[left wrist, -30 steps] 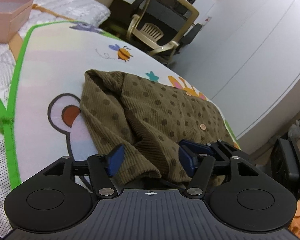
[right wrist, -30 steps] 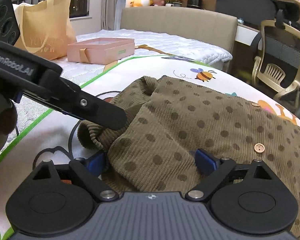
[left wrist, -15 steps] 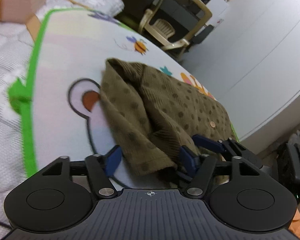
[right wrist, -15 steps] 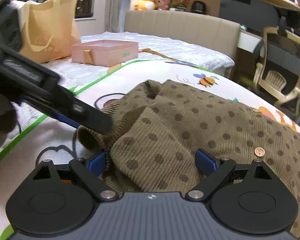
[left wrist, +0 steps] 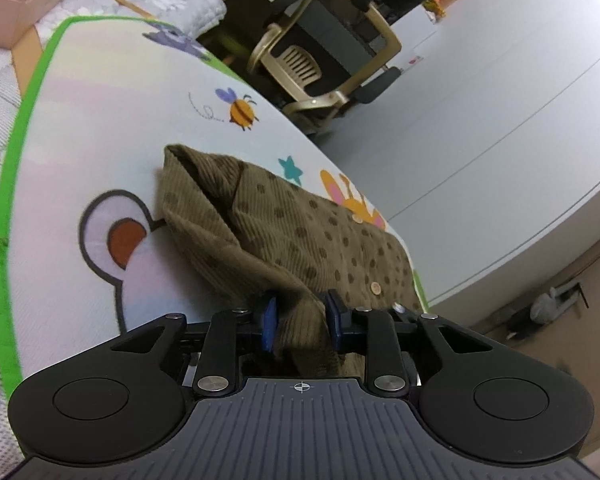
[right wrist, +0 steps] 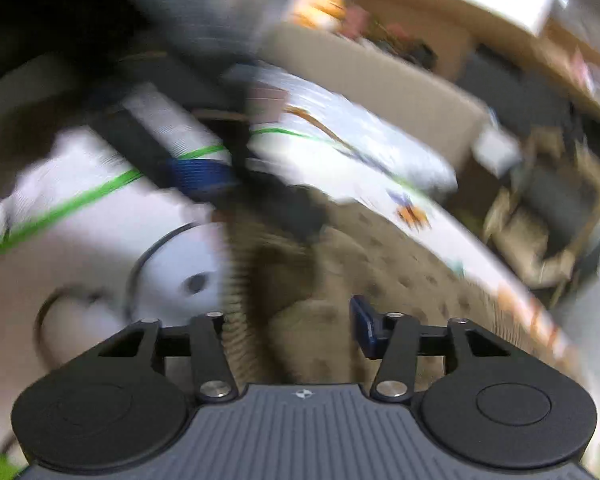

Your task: Fold clothes

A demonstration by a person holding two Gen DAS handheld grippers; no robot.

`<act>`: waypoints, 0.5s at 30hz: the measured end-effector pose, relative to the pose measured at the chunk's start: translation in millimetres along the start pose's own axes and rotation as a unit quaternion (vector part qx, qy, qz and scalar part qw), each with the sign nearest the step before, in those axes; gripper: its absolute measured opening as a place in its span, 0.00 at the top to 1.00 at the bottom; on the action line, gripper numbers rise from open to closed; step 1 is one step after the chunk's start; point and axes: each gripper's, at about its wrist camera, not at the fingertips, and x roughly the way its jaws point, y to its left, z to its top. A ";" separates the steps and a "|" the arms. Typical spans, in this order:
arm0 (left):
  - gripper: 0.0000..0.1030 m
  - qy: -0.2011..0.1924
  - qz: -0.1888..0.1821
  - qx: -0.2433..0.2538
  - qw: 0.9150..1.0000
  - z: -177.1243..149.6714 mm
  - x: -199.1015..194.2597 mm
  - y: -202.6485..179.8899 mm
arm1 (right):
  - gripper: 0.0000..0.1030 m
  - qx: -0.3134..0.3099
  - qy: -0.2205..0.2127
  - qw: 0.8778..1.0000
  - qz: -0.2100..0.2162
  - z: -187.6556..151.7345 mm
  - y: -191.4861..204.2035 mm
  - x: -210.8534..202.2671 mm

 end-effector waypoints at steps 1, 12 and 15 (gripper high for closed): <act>0.63 -0.009 0.001 -0.003 1.000 1.7 -4.9 1.8 | 0.59 0.050 0.002 0.998 0.023 1.3 -17.6 0.4; 0.17 0.020 -0.039 -0.143 0.989 15.8 29.0 49.7 | 0.60 0.109 -0.009 0.993 0.055 -3.6 -43.6 -7.8; 0.16 0.031 -0.038 -0.130 0.990 22.9 52.7 40.1 | 0.43 -0.001 -0.028 1.000 0.008 -4.9 -10.3 -17.3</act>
